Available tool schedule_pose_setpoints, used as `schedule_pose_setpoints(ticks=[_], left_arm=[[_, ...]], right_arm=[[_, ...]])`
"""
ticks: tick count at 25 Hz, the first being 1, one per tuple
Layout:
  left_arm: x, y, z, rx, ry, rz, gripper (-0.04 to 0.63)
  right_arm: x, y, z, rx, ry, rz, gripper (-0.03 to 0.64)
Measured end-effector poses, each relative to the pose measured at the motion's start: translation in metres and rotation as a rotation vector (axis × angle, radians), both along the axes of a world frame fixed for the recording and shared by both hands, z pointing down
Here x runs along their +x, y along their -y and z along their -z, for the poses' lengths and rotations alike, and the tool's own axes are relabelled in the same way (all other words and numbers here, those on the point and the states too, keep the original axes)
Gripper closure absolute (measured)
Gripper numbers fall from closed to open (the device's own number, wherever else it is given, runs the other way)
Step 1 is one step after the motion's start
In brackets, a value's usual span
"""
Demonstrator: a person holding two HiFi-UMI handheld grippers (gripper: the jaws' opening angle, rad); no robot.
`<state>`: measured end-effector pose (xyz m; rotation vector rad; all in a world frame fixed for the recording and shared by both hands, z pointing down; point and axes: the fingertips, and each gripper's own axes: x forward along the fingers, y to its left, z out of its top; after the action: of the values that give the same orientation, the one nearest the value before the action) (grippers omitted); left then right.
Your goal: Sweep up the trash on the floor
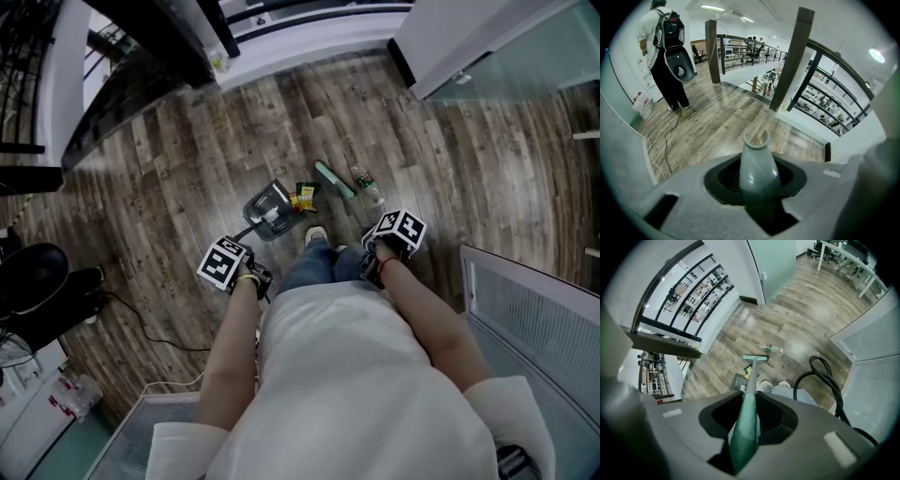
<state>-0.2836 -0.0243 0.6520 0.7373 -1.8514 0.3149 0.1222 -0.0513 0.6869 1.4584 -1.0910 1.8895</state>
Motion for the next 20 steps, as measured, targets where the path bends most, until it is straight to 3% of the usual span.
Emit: schedule_pose_setpoints(ticks=[6,20], left_arm=[[0.003,0.002,0.001,-0.011,0.005,-0.008,0.471],[0.003,0.002,0.001,-0.049,0.028,-0.054,0.477]], right_arm=[[-0.024,-0.01,0.0,-0.074,0.068,-0.074,0.515],[-0.07,-0.017,0.002,-0.117,0.142,-0.029,0.515]])
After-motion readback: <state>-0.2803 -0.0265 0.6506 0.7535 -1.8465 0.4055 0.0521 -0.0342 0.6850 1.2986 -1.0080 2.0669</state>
